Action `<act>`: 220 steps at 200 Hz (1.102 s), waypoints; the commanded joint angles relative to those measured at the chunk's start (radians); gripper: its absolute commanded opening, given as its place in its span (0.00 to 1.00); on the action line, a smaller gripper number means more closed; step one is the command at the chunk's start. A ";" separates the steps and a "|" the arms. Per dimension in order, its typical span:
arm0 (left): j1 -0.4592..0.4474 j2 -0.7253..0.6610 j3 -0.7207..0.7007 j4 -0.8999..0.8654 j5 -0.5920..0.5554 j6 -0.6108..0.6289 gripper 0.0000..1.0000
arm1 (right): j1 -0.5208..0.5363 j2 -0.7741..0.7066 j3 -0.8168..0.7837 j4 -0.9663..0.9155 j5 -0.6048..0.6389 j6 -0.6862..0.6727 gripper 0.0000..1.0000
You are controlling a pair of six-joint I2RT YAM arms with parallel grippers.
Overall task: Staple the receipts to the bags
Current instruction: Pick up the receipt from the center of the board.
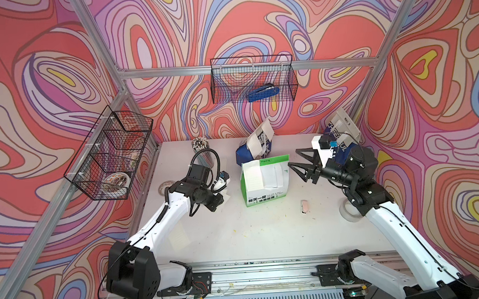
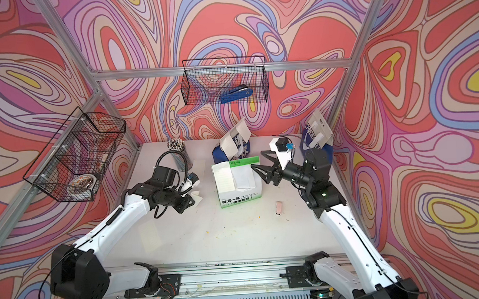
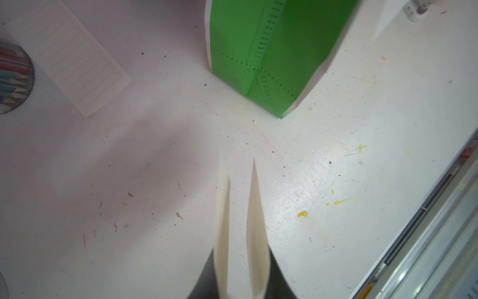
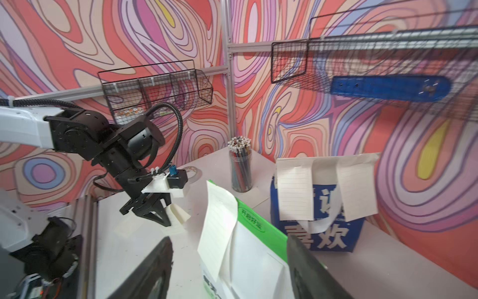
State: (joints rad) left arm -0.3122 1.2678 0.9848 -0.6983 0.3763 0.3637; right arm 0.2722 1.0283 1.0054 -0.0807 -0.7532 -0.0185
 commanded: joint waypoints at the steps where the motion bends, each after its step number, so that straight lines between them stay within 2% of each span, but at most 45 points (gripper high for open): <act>1: 0.007 -0.117 -0.035 0.062 0.190 0.013 0.22 | 0.131 0.052 0.028 -0.079 -0.048 0.040 0.69; 21: 0.005 -0.220 -0.066 0.122 0.354 0.019 0.19 | 0.244 0.111 0.022 -0.125 -0.028 -0.042 0.70; 54: 0.006 -0.303 -0.106 0.238 0.516 -0.079 0.19 | 0.358 0.163 -0.014 -0.073 -0.027 -0.192 0.75; 82: -0.001 -0.301 -0.112 0.266 0.588 -0.113 0.20 | 0.371 0.185 -0.068 0.078 0.006 -0.294 0.79; 102: -0.007 -0.297 -0.118 0.298 0.617 -0.140 0.20 | 0.371 0.230 -0.035 0.035 -0.020 -0.413 0.78; 114: -0.013 -0.296 -0.123 0.323 0.624 -0.157 0.20 | 0.371 0.254 -0.011 0.012 -0.042 -0.453 0.75; 138: -0.019 -0.298 -0.134 0.357 0.622 -0.173 0.20 | 0.372 0.279 0.016 0.014 -0.090 -0.454 0.62; 158: -0.020 -0.293 -0.136 0.355 0.617 -0.172 0.20 | 0.374 0.280 0.021 0.003 -0.105 -0.452 0.57; 220: -0.029 -0.280 -0.139 0.383 0.614 -0.179 0.20 | 0.416 0.330 0.035 0.026 -0.128 -0.392 0.38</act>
State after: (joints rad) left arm -0.3298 0.9840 0.8558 -0.3592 0.9684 0.2005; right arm 0.6636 1.3193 1.0176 -0.0666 -0.8612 -0.4389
